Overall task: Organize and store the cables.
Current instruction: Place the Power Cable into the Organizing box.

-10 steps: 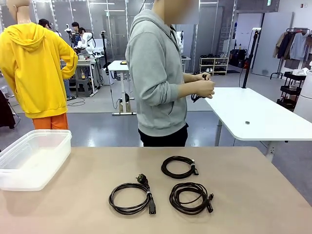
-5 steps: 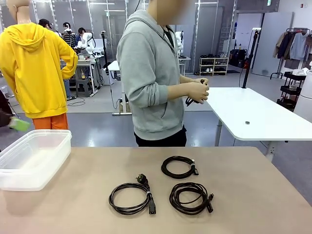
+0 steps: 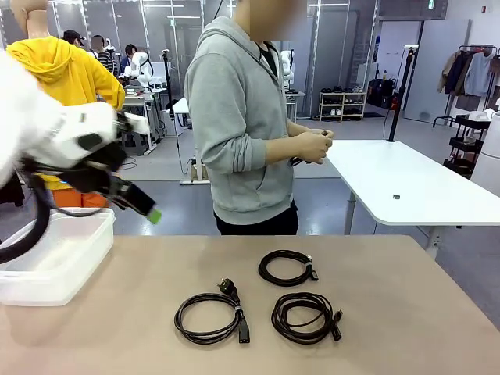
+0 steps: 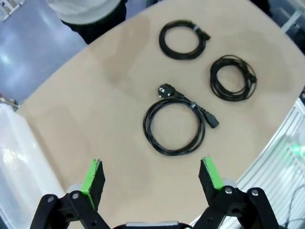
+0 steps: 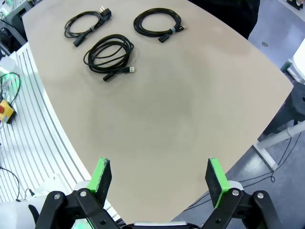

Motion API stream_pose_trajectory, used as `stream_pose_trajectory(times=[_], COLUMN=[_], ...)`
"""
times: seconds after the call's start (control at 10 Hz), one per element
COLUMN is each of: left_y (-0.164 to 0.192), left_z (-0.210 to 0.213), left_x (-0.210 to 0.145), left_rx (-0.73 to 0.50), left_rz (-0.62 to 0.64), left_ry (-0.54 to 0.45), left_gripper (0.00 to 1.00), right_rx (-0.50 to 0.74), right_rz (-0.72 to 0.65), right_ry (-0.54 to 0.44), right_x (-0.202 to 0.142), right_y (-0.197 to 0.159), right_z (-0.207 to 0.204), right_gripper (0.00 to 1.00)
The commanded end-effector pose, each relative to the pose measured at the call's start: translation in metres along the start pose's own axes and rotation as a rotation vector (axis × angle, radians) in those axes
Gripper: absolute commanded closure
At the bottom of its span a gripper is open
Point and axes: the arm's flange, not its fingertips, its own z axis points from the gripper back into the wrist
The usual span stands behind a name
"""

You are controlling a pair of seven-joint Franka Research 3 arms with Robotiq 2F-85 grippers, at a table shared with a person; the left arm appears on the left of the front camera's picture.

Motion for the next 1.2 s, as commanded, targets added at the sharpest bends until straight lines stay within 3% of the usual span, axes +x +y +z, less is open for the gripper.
stream_pose_trajectory(times=[0.0, 0.3, 1.1], left_y=[-0.011, -0.030, -0.027], left_z=[-0.033, -0.088, -0.092], left_x=[0.032, 0.044, 0.037], left_rx=[0.127, 0.151, 0.121], left_rz=[0.043, 0.043, 0.043], left_ry=[0.074, 0.140, 0.141], left_gripper=[0.00, 0.00, 0.00], right_rx=[0.006, 0.006, 0.006], right_rz=[0.010, 0.010, 0.010], right_ry=[-0.017, -0.017, -0.017], right_x=[0.000, 0.000, 0.000], right_y=[-0.001, -0.001, -0.001], right_z=[0.001, 0.001, 0.001], right_gripper=[0.00, 0.00, 0.00])
